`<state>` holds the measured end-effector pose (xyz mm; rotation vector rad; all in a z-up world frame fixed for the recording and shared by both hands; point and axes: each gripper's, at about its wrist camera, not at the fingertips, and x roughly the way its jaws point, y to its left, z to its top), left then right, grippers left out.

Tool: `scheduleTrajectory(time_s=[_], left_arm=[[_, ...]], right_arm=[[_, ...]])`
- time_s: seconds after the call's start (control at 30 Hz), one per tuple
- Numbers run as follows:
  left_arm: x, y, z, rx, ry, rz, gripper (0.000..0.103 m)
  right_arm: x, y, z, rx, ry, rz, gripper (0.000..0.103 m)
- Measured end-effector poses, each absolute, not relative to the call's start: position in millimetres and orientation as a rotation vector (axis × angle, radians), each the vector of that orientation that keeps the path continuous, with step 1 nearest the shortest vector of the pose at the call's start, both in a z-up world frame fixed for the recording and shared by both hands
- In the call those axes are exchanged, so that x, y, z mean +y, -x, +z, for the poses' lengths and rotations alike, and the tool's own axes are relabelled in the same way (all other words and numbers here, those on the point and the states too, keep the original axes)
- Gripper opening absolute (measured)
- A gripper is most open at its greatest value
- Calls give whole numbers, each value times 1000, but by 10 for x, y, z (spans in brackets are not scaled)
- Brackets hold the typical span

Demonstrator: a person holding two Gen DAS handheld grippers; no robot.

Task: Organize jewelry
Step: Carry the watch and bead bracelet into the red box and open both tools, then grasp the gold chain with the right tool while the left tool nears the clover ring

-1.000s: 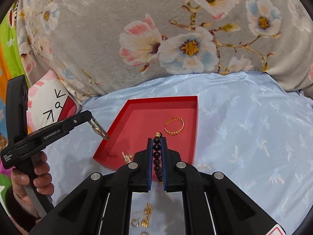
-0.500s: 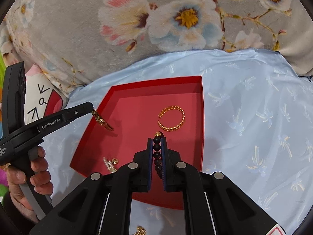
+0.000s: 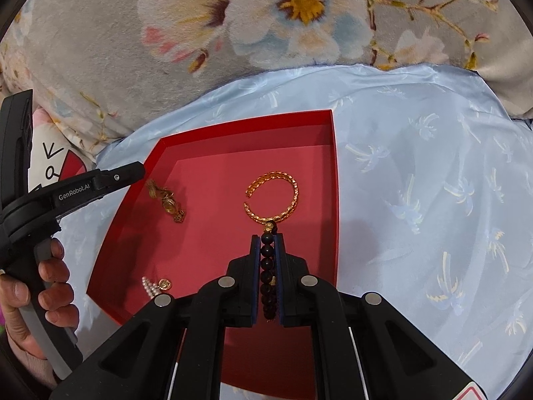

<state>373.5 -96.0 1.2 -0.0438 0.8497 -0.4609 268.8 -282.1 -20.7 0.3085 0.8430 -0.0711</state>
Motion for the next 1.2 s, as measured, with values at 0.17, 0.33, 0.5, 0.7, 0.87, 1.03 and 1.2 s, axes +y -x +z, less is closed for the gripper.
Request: scheduleTrajectory(time_s=[0.17, 0.33, 0.5, 0.7, 0.87, 1.03, 1.2], left_arm=[[-957, -3813, 24, 841, 51, -428, 14], [-835, -3788, 76, 830, 91, -411, 22], [-666, -3584, 179, 795, 101, -405, 28], [-480, -3162, 229, 756, 89, -404, 35], [-322, -2728, 171, 760, 79, -412, 35], [-191, -2197, 15, 779, 42, -420, 41], [-76, -1733, -208, 828, 37, -442, 44]], right_arm=[[-2837, -2720, -209, 830, -295, -84, 8], [-2864, -2691, -116, 786, -277, -111, 12], [-2865, -2507, 23, 748, -272, -110, 14], [-2731, -2041, 169, 714, -249, -93, 28], [-2613, -1593, 164, 723, -244, -87, 29], [-2507, -1139, 53, 758, -235, -93, 33], [-2453, -739, -139, 810, -268, -95, 33]])
